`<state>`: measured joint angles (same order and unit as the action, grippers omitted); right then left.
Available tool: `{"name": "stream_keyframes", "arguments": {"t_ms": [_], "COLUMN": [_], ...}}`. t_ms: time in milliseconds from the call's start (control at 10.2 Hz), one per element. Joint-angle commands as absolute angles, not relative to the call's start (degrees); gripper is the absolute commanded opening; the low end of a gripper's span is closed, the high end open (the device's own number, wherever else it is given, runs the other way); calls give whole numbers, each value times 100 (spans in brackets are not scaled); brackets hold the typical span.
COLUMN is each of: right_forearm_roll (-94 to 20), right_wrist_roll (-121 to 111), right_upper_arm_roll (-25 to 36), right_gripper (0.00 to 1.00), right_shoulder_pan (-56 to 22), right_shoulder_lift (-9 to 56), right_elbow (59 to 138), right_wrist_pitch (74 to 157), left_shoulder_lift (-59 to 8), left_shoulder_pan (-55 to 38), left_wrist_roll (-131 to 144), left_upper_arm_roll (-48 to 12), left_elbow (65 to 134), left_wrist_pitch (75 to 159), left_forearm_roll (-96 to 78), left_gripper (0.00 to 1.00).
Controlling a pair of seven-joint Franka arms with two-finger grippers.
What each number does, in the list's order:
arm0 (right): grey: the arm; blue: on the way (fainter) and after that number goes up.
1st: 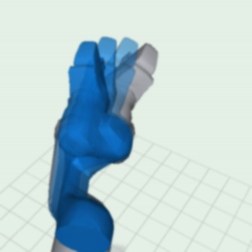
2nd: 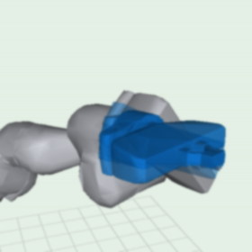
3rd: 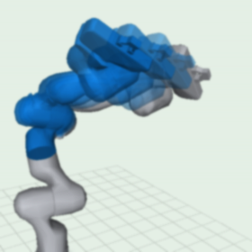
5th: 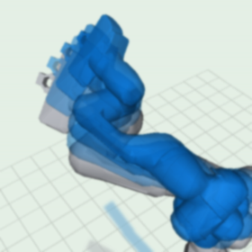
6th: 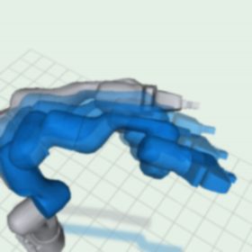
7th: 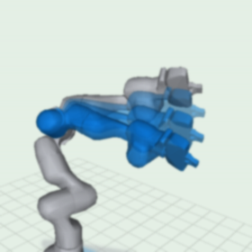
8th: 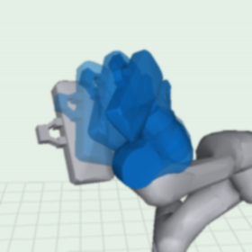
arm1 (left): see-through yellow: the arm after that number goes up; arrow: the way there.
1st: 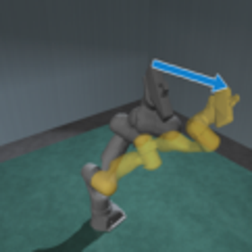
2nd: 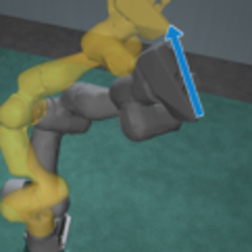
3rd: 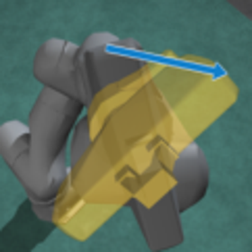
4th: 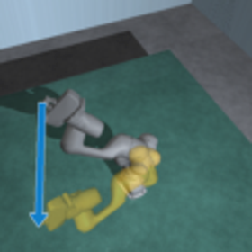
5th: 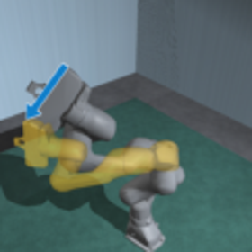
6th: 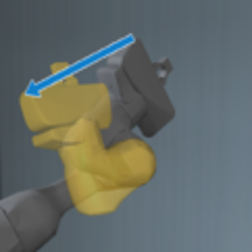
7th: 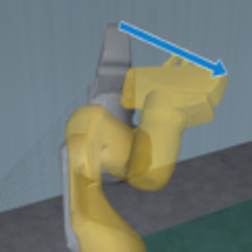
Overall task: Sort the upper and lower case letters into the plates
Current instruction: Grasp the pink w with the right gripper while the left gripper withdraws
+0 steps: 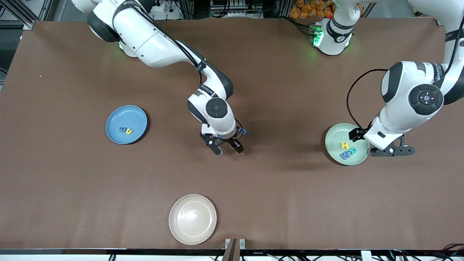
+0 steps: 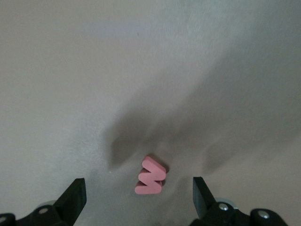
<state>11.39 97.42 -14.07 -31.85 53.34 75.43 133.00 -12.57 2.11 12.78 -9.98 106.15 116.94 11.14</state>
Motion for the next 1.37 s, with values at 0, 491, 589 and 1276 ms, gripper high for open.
{"name": "stream_keyframes", "arguments": {"t_ms": [0, 491, 589, 1276], "right_forearm_roll": [1257, 1336, 1336, 1345], "right_wrist_roll": [9888, 9923, 9923, 9932], "right_upper_arm_roll": [-1345, -1345, -1345, -1345], "right_gripper": [100, 94, 89, 64], "right_shoulder_pan": [-3252, -3261, -3269, -3313], "right_shoulder_lift": [5502, 5537, 5555, 5616], "right_elbow": [7242, 7304, 7304, 7304], "right_wrist_pitch": [13157, 13175, 13175, 13192], "left_shoulder_lift": [-915, -853, -861, -993], "left_shoulder_pan": [53, -79, -79, -35], "left_wrist_roll": [1371, 2221, 2459, 2883], "left_upper_arm_roll": [-975, -1484, -1659, -2355], "left_elbow": [10679, 10670, 10679, 10696], "left_wrist_pitch": [11479, 11417, 11417, 11417], "left_forearm_roll": [1143, 896, 896, 870], "left_gripper": [100, 100, 100, 100]}}
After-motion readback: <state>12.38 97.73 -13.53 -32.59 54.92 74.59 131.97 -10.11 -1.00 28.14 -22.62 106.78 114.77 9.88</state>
